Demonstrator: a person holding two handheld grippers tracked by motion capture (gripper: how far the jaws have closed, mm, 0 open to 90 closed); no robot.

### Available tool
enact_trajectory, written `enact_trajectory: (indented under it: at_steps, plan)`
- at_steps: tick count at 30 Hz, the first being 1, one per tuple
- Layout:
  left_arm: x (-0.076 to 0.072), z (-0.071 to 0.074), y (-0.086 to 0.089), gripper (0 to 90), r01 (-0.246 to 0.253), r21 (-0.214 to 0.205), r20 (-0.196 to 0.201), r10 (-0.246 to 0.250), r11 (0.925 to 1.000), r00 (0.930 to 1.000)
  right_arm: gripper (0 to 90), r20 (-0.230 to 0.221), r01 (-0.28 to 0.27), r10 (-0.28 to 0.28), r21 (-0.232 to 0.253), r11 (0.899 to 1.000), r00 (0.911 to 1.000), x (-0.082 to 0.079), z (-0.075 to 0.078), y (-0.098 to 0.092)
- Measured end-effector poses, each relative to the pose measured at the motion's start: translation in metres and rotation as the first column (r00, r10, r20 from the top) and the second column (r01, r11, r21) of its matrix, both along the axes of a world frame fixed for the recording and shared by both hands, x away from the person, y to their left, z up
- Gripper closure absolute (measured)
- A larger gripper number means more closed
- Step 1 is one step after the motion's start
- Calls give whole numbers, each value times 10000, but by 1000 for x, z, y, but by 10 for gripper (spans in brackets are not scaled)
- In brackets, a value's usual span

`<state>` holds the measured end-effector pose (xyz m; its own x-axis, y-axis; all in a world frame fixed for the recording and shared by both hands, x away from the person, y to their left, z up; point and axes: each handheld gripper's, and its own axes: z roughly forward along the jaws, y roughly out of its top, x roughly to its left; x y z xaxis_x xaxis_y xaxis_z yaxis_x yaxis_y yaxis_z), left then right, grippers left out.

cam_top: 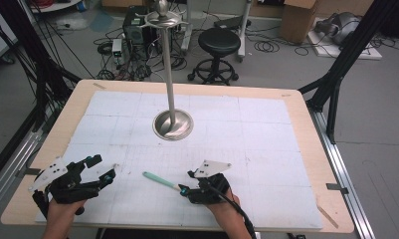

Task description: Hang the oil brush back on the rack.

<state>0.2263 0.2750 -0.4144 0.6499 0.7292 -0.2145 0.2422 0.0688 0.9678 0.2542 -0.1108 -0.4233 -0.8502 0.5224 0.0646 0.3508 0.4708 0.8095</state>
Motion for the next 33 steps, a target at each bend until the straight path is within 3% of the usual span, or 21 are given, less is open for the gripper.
enact_trajectory:
  at_steps: [8, 15, 22, 28, 33]
  plan:
    - [1, -1, 0, 205, 21, 28, -62, -21, 10000, 10000, 579, -478, -734, 692, -938, 9929, 9965, 10, -8, 22]
    - [1, -1, 0, 205, -19, -10, -104, 19, 10000, 9999, 666, -740, -1079, 961, -1764, 9784, 9926, 12, -15, 28]
    - [1, -1, 0, 214, 43, -8, -197, -43, 10000, 9998, 804, -1048, -1174, 995, -1816, 9763, 9895, 15, -14, 27]
    - [1, -1, -1, 219, 50, 5, -214, -50, 10000, 9998, 817, -1107, -1197, 959, -2347, 9647, 9892, 16, -10, 33]
    - [1, -1, -2, 219, 47, -21, -249, -47, 10000, 9997, 821, -1316, -1075, 761, -2507, 9621, 9884, 16, -8, 35]
